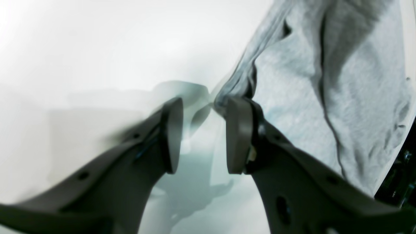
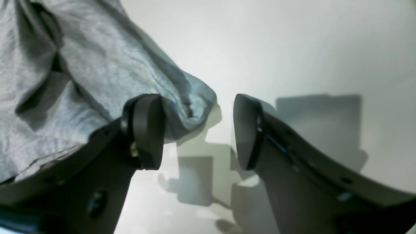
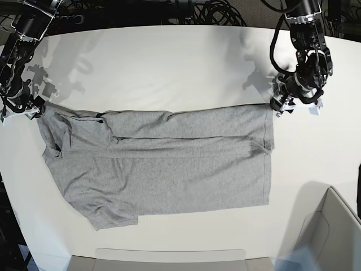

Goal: Fold the T-shirt properly
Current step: 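Lower both grippers and grasp the folded edge of the shirt again, then drag the folded shirt with both grippers toward the robot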

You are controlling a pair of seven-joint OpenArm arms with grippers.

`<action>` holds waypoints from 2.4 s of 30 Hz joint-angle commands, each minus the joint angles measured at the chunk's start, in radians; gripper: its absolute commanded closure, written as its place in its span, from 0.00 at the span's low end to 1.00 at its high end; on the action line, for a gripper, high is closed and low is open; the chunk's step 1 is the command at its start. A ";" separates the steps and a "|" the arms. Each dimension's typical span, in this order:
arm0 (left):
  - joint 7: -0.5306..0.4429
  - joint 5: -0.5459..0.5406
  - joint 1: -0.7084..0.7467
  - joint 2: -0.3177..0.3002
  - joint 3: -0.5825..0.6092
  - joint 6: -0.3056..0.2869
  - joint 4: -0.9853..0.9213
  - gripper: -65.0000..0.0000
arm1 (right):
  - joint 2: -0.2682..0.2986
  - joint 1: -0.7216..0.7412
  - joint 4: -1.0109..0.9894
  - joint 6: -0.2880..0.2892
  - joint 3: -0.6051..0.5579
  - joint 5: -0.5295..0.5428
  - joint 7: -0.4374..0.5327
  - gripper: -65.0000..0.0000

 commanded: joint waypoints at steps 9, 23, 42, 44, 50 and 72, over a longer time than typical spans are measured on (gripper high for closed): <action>-0.006 0.000 -0.048 -0.006 -0.008 -0.098 -0.039 0.64 | 0.019 0.015 0.015 0.005 0.004 0.009 0.014 0.49; -0.041 0.000 -0.060 0.015 0.003 -0.104 0.001 0.64 | 0.024 0.015 0.015 0.005 0.004 0.009 0.014 0.49; -0.009 -0.102 -0.110 0.009 0.057 -0.104 -0.111 0.59 | 0.025 0.019 0.014 0.006 0.004 0.009 0.014 0.49; -0.008 -0.117 -0.115 0.009 0.066 -0.103 -0.113 0.59 | 0.025 0.019 0.014 0.006 0.004 0.009 0.014 0.49; -0.014 -0.099 -0.117 0.009 0.068 -0.103 -0.173 0.59 | 0.025 0.019 0.014 0.006 0.004 0.009 0.013 0.49; -0.009 -0.022 -0.023 -0.015 0.023 -0.096 -0.128 1.00 | 0.038 -0.033 0.064 0.005 0.006 0.009 0.008 0.97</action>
